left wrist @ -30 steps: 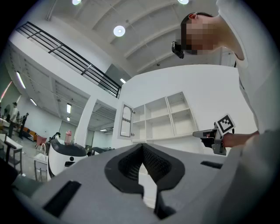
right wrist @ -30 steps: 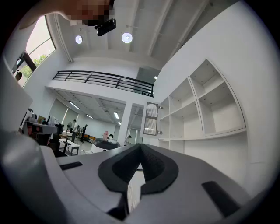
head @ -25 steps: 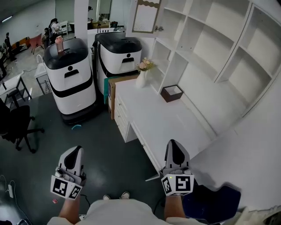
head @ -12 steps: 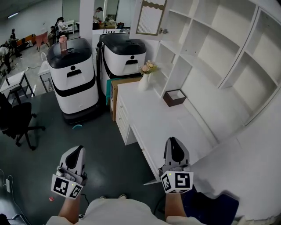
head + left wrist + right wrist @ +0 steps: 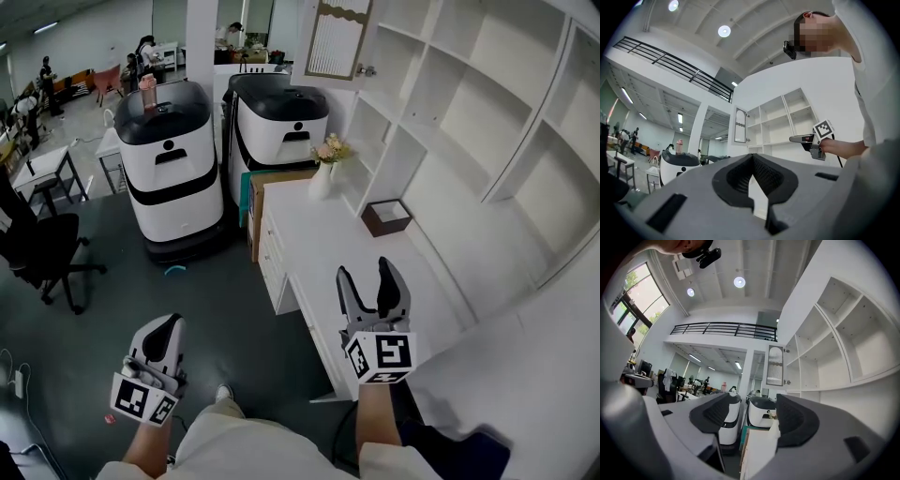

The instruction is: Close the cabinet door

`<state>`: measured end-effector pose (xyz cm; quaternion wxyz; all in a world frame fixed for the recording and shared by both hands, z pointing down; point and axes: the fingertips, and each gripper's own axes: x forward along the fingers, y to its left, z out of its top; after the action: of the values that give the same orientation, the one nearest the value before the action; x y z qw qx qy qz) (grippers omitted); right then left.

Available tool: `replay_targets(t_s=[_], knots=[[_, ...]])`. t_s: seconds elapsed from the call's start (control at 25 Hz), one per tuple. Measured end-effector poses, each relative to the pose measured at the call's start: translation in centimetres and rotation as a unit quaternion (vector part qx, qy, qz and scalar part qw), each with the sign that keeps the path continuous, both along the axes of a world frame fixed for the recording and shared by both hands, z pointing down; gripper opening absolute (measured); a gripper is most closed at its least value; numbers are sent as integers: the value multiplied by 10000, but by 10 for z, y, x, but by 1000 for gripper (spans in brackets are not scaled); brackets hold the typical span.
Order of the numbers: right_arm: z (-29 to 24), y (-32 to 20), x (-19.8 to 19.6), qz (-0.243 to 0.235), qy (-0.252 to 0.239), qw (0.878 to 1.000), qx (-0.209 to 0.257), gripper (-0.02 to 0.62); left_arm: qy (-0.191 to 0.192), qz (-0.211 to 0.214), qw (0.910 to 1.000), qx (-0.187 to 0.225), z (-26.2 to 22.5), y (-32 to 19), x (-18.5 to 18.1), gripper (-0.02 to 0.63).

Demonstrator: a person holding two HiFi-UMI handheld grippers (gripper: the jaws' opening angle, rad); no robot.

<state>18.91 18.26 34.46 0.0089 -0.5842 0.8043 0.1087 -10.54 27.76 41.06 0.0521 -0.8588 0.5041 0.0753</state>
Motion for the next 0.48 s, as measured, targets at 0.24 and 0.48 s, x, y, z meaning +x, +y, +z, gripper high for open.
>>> replay_targets(t_s=[0.24,0.48], knots=[[-5,-59,-13,-84,-1,10000,48,307,119,80,9996,-233,26,-43,-1,5],[-12,-155,-34,105,280,9995,57,307,354,451,9980,-267,37,-147,0,5]])
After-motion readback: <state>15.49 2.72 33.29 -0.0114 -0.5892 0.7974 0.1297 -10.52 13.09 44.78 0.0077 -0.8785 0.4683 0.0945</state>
